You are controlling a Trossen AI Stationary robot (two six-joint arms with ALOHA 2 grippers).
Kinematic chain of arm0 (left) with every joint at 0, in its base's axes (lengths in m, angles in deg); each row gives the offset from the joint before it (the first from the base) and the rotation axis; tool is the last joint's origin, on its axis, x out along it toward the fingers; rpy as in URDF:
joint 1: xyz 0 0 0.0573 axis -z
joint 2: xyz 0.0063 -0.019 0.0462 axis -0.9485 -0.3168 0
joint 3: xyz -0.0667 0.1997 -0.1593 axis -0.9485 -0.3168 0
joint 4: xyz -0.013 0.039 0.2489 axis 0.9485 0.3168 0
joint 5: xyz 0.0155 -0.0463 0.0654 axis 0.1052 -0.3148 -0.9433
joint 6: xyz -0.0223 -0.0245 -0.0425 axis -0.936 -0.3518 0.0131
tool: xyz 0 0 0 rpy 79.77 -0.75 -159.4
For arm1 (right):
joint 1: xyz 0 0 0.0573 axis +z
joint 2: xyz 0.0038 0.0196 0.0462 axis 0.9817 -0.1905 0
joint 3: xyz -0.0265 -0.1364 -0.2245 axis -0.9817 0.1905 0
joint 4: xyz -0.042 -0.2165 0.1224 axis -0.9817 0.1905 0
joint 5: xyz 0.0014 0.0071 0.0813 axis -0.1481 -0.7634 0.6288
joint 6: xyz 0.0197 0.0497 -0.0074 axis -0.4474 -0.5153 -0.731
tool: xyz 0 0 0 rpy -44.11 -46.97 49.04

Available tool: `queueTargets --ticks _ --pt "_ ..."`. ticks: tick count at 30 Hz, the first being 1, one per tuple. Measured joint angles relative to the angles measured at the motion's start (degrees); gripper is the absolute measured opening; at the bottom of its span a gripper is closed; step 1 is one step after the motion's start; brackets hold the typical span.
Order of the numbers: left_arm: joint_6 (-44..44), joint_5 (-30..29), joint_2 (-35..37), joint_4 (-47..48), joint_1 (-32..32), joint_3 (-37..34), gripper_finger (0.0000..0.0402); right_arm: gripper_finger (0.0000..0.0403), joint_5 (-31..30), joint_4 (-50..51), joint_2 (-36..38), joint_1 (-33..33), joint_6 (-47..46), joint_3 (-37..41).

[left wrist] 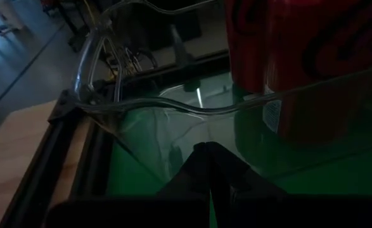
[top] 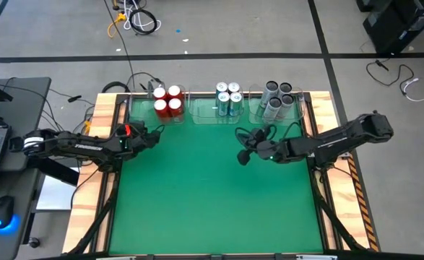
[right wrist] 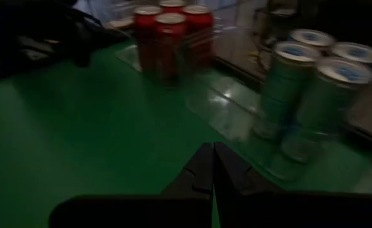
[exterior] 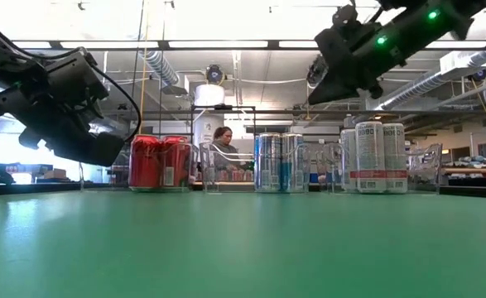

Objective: Sort soda cans
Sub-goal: Adjust the transparent bins on the table

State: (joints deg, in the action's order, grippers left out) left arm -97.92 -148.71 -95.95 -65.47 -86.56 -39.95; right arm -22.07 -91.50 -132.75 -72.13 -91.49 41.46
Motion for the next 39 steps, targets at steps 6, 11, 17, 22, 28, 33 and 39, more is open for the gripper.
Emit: queueTargets --ticks 6,11,17,22,28,33,39 --pt "2.89 1.86 -0.04 -2.38 -0.07 0.00 0.0001 0.0000 -1.43 9.14 3.78 -0.24 -4.01 0.01" --pt "7.87 2.81 -0.09 -7.51 -0.05 0.00 0.0001 0.0000 -1.43 10.30 4.96 -0.17 -4.27 0.01" --pt "9.98 3.41 -0.09 -8.62 -0.06 0.00 0.0001 0.0000 -1.88 16.93 10.96 -0.65 -10.98 0.01" --pt "10.25 3.38 -0.04 -7.16 0.16 0.00 0.0008 0.0000 -2.07 26.28 16.58 -2.17 -16.37 -0.01" --pt "10.12 3.19 -0.02 -6.89 1.51 0.00 0.0011 0.0000 -2.04 32.38 21.81 -3.90 -16.48 -0.01" --pt "8.62 5.35 0.09 -8.23 4.35 0.18 0.0011 0.0000 1.39 30.74 21.50 -4.77 -13.25 -0.01" --pt "13.20 18.28 0.09 -20.22 11.79 0.15 0.0003 0.0000 3.22 23.37 16.03 -3.83 -6.93 -0.01"
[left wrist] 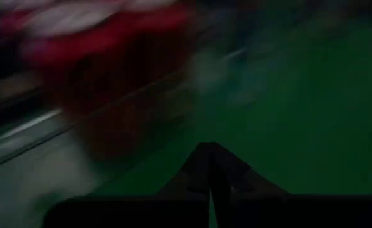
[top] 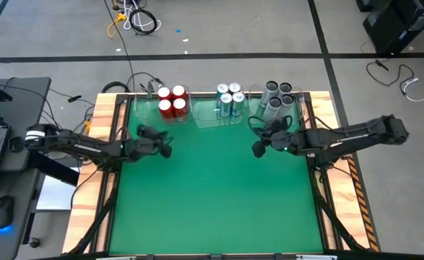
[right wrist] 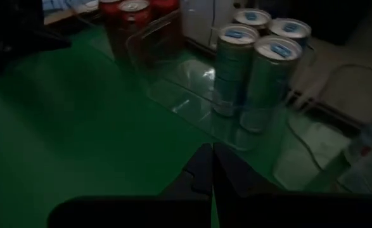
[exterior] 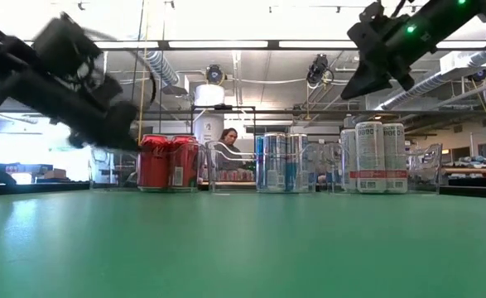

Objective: Sort soda cans
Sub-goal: Adjust the transparent bins on the table

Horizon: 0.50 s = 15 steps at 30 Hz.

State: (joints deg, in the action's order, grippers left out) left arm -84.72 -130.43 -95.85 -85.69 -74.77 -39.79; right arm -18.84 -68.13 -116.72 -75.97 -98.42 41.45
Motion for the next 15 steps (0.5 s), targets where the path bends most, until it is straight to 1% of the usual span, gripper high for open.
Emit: queueTargets --ticks 4,6,8,11,13,15 --pt "6.95 5.68 -0.84 -17.14 5.57 0.03 0.0002 0.0000 -0.15 -5.10 -1.72 0.24 3.02 0.00" --pt "11.39 8.39 -2.60 -23.31 6.90 0.54 0.0002 0.0000 -0.20 -7.43 -2.06 0.26 4.06 0.00" --pt "14.44 11.40 -4.85 -25.25 7.15 2.03 0.0001 0.0000 -0.23 -9.05 -2.06 0.26 5.10 0.00" --pt "17.78 16.55 -10.32 -26.21 7.12 5.62 0.0001 0.0000 -0.29 -10.93 -2.06 0.26 6.31 0.00" --pt "19.96 17.19 -14.99 -26.11 7.12 9.14 0.0001 0.0000 -0.31 -11.26 -2.06 0.26 6.73 0.00" --pt "22.27 15.75 -19.86 -26.01 6.75 12.66 0.0001 0.0000 -0.37 -11.24 -2.06 0.26 6.99 0.00"
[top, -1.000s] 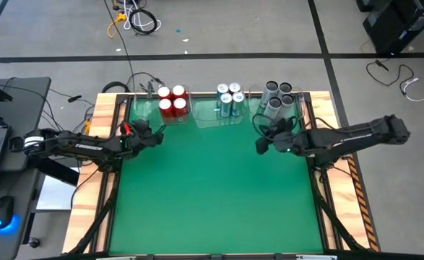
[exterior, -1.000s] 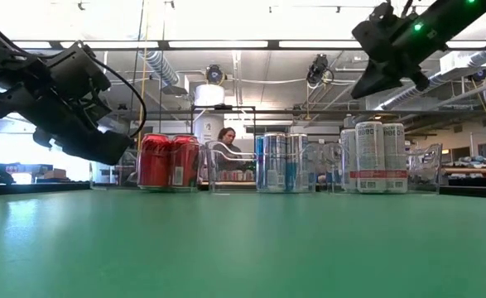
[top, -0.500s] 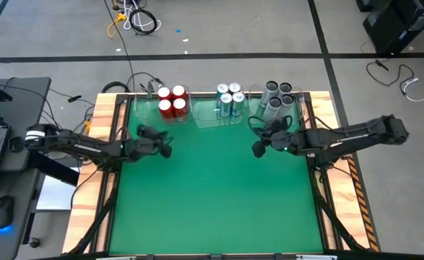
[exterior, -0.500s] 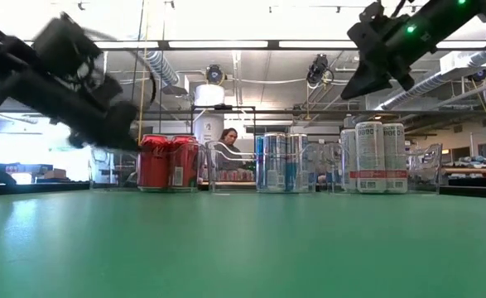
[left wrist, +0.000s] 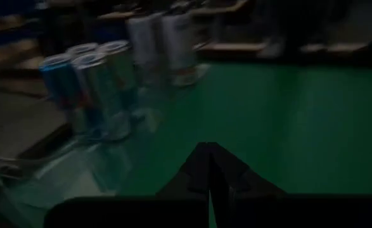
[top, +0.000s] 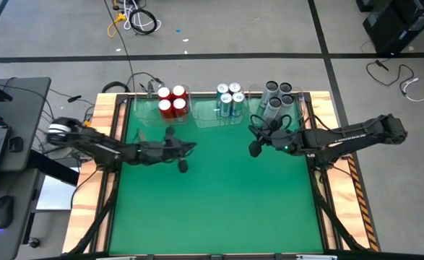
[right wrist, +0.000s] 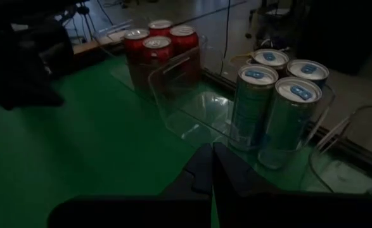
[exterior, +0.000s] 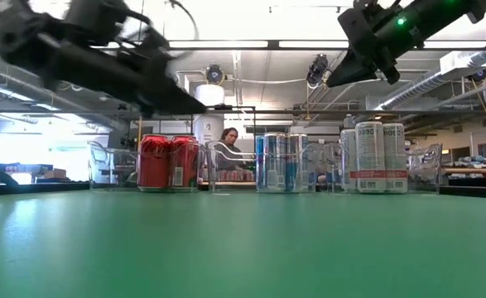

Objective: Sort soda cans
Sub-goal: Adjust the transparent bins on the table

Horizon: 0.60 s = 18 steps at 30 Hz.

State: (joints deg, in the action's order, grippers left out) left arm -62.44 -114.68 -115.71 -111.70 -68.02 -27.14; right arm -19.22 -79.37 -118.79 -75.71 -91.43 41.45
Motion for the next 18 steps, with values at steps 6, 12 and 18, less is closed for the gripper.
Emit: queueTargets --ticks 6,12,18 --pt "1.46 -6.34 -13.74 0.29 -4.99 8.94 0.0001 0.0000 -0.26 0.50 0.00 0.00 0.02 0.00" --pt "0.11 -9.61 -23.20 0.79 -10.03 14.34 0.0000 0.0000 -1.63 2.81 0.04 0.00 -0.77 0.00" --pt "-2.29 -14.04 -26.42 0.94 -12.99 15.03 0.0000 0.0000 -3.43 8.87 0.50 -0.44 -5.67 0.00"
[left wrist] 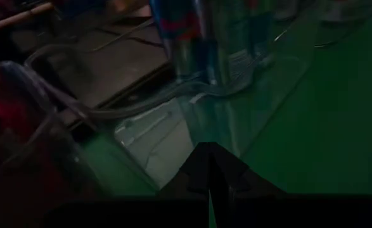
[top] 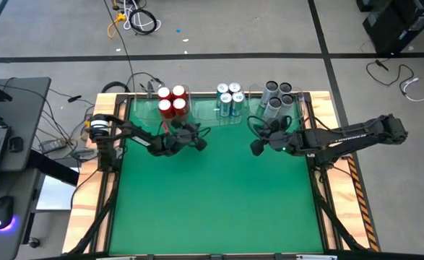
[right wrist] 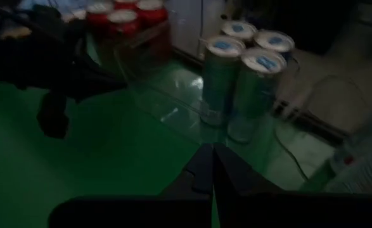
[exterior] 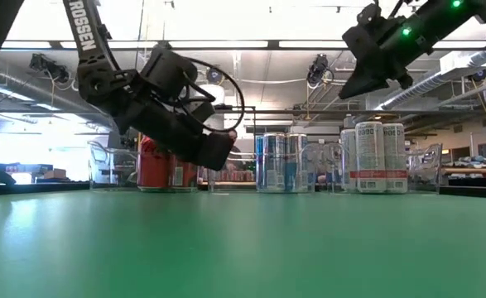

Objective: Sort soda cans
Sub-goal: Adjust the transparent bins on the table

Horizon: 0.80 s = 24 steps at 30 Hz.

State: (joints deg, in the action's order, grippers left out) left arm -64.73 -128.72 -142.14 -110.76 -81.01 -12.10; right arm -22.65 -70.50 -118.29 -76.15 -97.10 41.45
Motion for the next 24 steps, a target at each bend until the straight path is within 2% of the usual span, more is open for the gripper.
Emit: queueTargets --ticks 7,13,19,24 --pt "-0.81 -0.88 -0.15 -0.36 -3.32 0.00 0.0000 0.0000 -0.16 6.63 2.16 -0.44 -6.11 0.00" --pt "-0.82 0.79 -0.06 -0.67 -4.74 0.00 0.0000 0.0000 -3.27 15.32 6.34 -1.29 -11.23 -0.02" --pt "-0.38 0.38 0.87 -0.30 -3.38 -0.07 0.0000 0.0000 -6.95 27.43 10.86 -2.41 -20.47 -0.02" --pt "1.76 -0.06 5.54 0.95 -0.07 -0.07 0.0000 0.0000 -8.55 37.17 12.90 -3.83 -27.79 -0.02"
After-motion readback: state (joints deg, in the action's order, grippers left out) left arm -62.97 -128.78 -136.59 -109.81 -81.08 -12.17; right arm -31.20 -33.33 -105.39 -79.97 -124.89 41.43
